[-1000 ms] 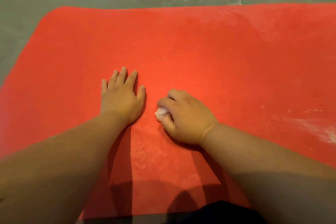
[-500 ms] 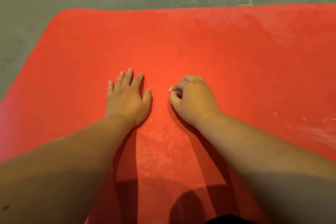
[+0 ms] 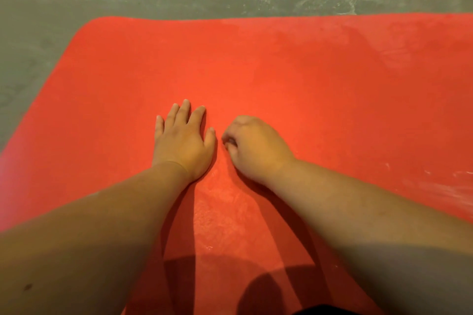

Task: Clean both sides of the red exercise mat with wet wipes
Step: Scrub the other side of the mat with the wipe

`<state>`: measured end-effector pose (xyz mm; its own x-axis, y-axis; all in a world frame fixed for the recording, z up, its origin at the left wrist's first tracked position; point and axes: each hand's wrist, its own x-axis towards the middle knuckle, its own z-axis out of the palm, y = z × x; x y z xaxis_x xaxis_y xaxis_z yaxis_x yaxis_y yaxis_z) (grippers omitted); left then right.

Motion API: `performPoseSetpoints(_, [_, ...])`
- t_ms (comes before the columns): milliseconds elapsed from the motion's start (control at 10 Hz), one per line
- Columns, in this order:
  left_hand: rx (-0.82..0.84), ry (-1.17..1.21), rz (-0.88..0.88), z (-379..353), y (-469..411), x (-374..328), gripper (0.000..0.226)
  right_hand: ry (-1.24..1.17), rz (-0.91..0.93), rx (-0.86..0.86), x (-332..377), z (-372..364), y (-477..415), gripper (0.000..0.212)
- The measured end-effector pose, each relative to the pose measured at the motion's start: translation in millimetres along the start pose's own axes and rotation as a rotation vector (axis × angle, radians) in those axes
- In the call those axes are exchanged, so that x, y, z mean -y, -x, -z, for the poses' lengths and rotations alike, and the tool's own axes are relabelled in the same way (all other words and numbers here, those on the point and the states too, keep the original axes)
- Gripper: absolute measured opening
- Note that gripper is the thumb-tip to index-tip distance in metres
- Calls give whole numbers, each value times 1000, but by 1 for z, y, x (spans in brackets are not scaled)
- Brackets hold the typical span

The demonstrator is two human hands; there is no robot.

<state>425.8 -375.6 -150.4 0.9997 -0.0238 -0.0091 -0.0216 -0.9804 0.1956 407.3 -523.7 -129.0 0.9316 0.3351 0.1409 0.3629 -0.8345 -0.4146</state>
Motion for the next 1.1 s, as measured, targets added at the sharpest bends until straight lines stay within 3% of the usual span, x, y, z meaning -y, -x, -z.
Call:
performPoseSetpoints(100, [-2,6,-1,-1,0,0,56,96,-103,-7,-40,18,-15,20])
performPoseSetpoints(200, [-9,9,-9,-1,-1,1,56,164,-438,-122,-84,34,-23,20])
performPoseSetpoints(300, [-9,27,-8,-1,0,1,55,78,-431,-185,-59,17,-20,22])
performPoseSetpoints(400, [-32,60,-27,-1,-1,2,52,-58,-161,-113,1,-8,-3,21])
performPoseSetpoints(500, [-53,91,-23,-2,-2,6,48,-22,13,1,-1,-3,0,19])
performPoseSetpoints(600, [-83,64,-30,-3,-4,8,45,100,-177,-91,-60,19,-20,19])
performPoseSetpoints(700, [-165,-60,-108,6,-26,16,33,105,-507,-249,-93,29,-31,20])
performPoseSetpoints(800, [-168,-24,-163,11,-55,28,39,53,-383,-245,-46,2,-29,19])
performPoseSetpoints(900, [-102,60,-84,5,-68,33,45,-39,7,-55,-3,-15,-17,17])
performPoseSetpoints(1000, [-65,45,-83,1,-72,37,49,7,92,-20,-40,2,-41,15])
performPoseSetpoints(1100, [-84,76,-69,0,-74,38,47,132,-348,-230,-105,26,-68,19])
